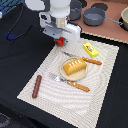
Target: Interact with the objects in diverse but meaningful ways.
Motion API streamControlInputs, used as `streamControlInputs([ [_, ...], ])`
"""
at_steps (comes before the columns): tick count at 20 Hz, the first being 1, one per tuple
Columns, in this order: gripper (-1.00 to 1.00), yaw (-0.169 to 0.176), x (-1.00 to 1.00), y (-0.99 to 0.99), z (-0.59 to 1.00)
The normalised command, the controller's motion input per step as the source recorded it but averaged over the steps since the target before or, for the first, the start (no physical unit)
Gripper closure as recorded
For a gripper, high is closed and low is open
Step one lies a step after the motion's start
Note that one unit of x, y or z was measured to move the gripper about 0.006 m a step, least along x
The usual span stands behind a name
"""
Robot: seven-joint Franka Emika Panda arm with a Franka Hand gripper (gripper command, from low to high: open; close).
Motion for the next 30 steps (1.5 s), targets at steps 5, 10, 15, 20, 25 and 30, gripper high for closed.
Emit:
streamControlInputs([
  [5, 1.00, -0.047, 0.31, -0.57, 1.00],
  [10, 1.00, -0.005, 0.48, -0.75, 0.84],
  [15, 1.00, 0.002, 0.36, -0.69, 0.55],
  [20, 1.00, 0.037, 0.30, -0.62, 0.39],
  [25, 1.00, 0.146, 0.05, -0.48, 0.10],
  [30, 1.00, 0.148, 0.06, -0.52, 0.15],
])
